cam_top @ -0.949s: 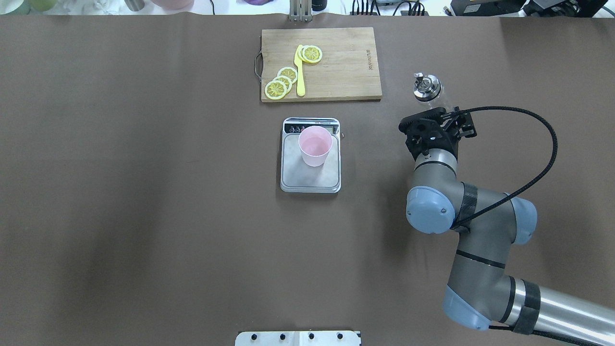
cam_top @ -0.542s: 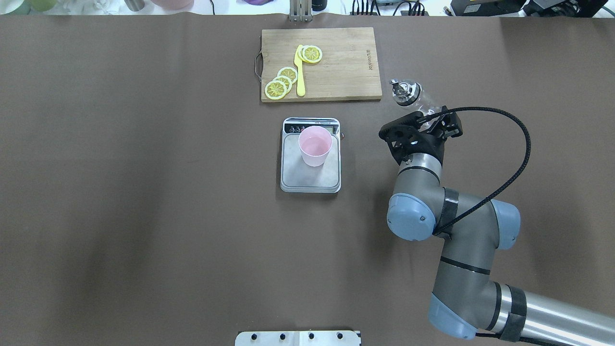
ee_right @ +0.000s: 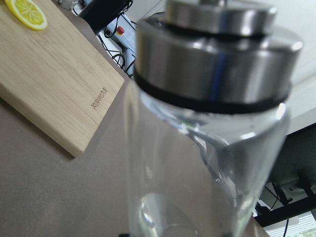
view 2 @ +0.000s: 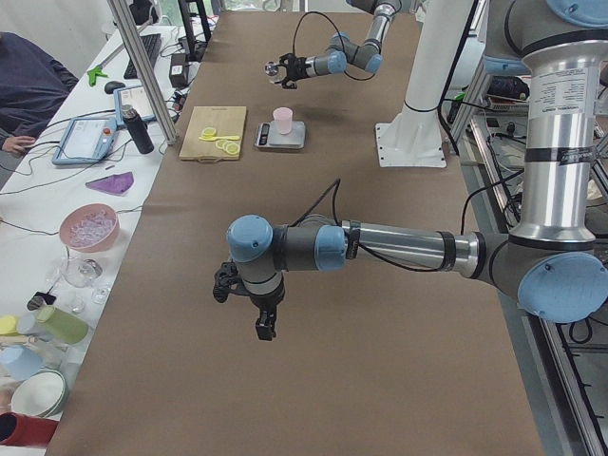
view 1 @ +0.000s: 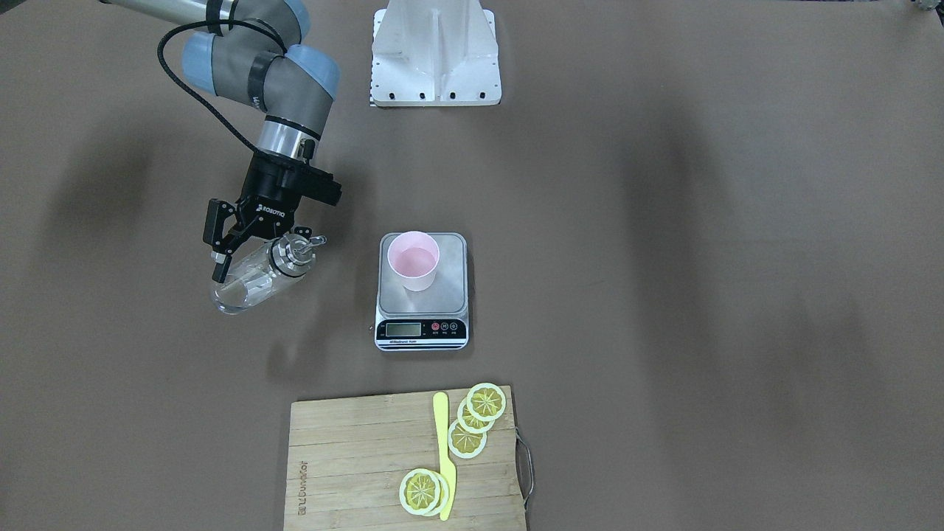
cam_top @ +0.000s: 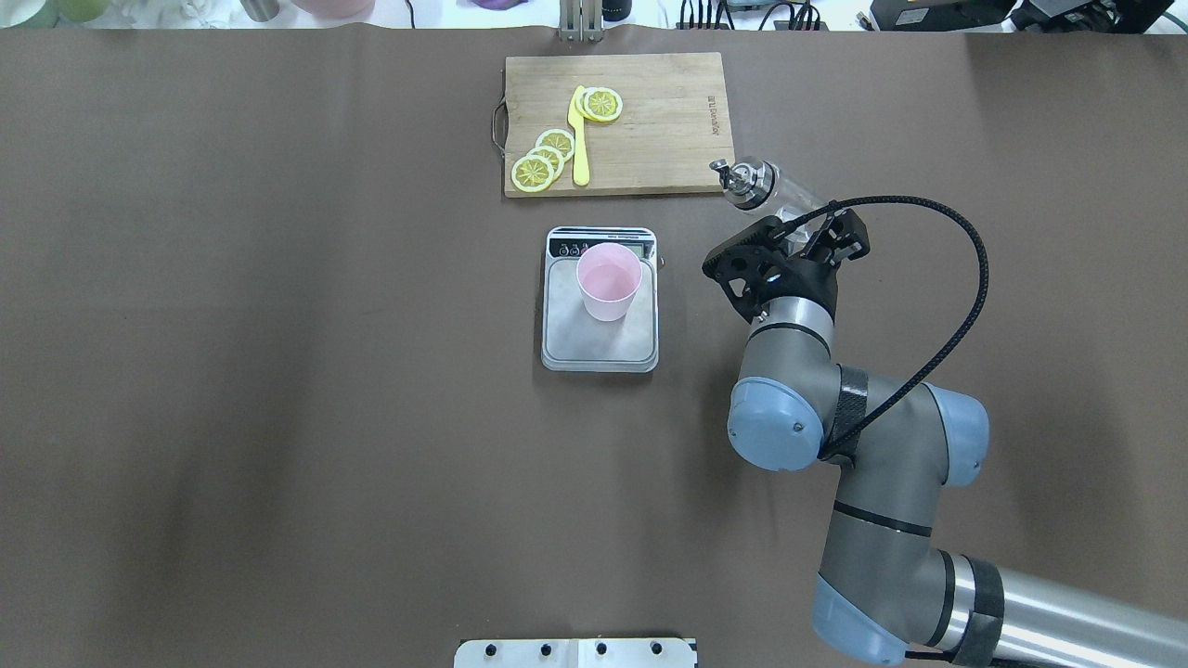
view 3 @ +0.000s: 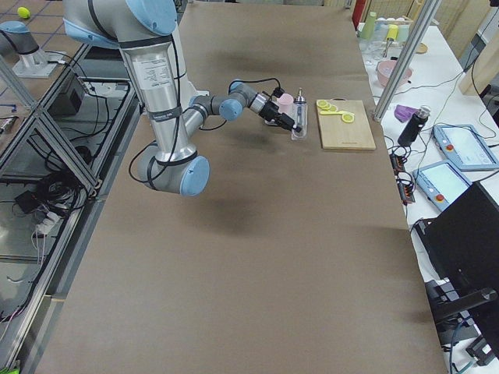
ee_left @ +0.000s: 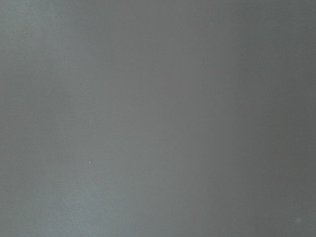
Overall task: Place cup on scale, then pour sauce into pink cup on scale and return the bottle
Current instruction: 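Carry the bottle with the right gripper toward the pink cup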
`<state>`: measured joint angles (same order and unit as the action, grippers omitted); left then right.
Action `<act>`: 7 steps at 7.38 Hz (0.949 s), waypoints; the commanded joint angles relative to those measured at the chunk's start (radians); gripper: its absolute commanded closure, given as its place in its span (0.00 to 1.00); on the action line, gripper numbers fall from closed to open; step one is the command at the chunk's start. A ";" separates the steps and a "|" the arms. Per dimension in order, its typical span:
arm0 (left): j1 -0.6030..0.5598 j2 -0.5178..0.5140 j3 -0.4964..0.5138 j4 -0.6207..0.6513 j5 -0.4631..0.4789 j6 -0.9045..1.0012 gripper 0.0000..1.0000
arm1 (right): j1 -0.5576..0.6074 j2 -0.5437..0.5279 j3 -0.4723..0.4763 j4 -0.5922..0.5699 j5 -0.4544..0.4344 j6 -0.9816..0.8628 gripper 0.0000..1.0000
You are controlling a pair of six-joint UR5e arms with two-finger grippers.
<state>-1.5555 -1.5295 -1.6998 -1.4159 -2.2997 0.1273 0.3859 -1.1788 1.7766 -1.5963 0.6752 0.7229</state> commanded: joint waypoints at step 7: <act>0.000 0.015 0.000 0.005 -0.001 -0.008 0.02 | -0.082 0.010 0.003 -0.367 -0.193 0.004 1.00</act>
<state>-1.5555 -1.5142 -1.6992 -1.4127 -2.3010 0.1200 0.3107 -1.1701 1.7795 -1.9161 0.5096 0.7264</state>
